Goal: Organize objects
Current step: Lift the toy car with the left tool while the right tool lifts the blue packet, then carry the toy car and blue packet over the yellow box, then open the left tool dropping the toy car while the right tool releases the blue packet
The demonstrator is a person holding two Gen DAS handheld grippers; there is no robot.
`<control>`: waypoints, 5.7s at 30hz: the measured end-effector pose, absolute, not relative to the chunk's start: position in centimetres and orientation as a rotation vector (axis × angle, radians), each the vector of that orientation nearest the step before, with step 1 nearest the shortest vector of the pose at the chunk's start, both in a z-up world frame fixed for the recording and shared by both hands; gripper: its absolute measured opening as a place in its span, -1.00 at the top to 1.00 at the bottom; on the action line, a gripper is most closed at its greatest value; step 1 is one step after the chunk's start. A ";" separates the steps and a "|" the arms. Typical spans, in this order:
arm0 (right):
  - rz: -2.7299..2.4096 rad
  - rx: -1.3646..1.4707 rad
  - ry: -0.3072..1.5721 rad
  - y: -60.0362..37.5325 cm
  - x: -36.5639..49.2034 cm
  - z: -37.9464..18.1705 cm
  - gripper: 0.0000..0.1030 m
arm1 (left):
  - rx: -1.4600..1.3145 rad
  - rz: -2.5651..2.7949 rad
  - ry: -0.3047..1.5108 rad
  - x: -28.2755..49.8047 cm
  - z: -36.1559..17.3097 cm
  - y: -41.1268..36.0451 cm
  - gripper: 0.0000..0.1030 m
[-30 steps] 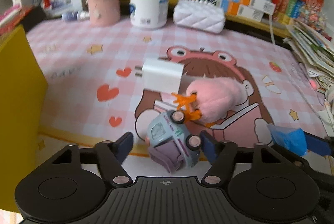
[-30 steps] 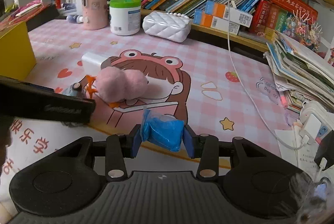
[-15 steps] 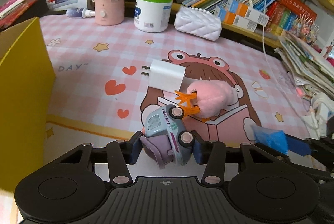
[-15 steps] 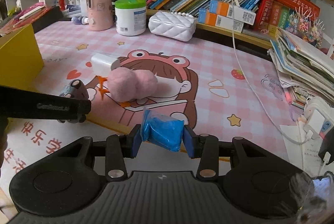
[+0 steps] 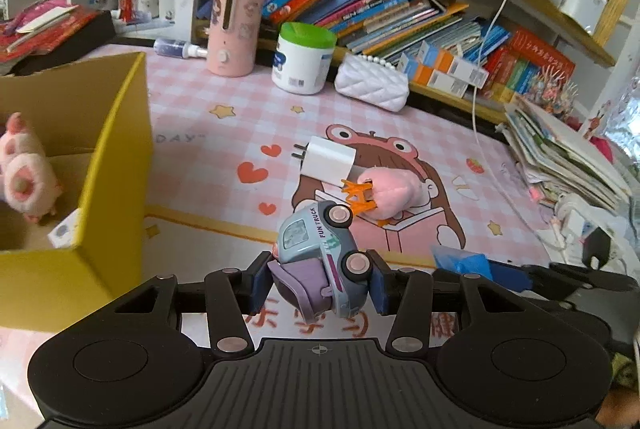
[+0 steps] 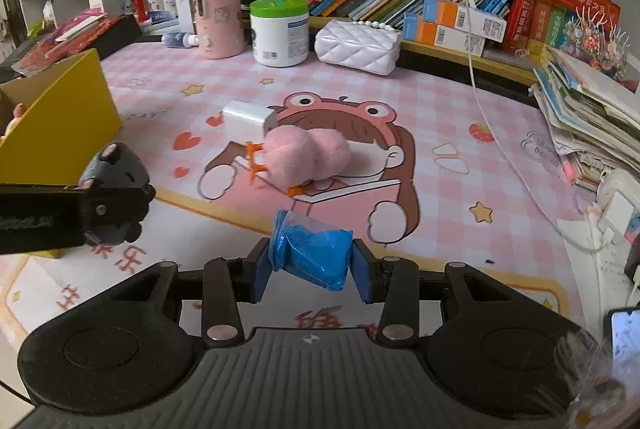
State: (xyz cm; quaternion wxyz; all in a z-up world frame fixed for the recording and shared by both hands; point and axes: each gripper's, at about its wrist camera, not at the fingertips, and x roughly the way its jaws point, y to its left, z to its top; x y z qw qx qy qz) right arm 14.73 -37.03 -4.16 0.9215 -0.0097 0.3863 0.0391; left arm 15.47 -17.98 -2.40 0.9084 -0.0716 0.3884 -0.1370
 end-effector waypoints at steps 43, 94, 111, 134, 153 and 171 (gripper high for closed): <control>0.156 0.000 0.809 -14.3 -0.6 -3.0 0.24 | -0.195 -0.211 0.756 -1.0 -1.7 5.2 0.09; 0.246 -0.066 0.616 -9.3 2.1 1.1 0.25 | -0.210 -0.141 0.549 0.8 2.2 9.0 0.09; 0.332 -0.098 0.548 -9.4 11.7 4.1 0.25 | -0.211 -0.062 0.486 7.7 3.2 7.7 0.09; 0.480 -0.228 0.738 -8.2 20.0 -1.4 0.25 | -0.111 0.041 0.625 14.2 -0.5 5.7 0.11; 0.501 -0.373 0.707 -7.1 21.6 -2.2 0.24 | -0.071 0.078 0.593 14.8 -0.5 5.0 0.03; 0.445 -0.309 0.573 -7.3 18.6 0.2 -0.39 | -0.116 0.147 0.477 11.6 1.9 6.1 -0.65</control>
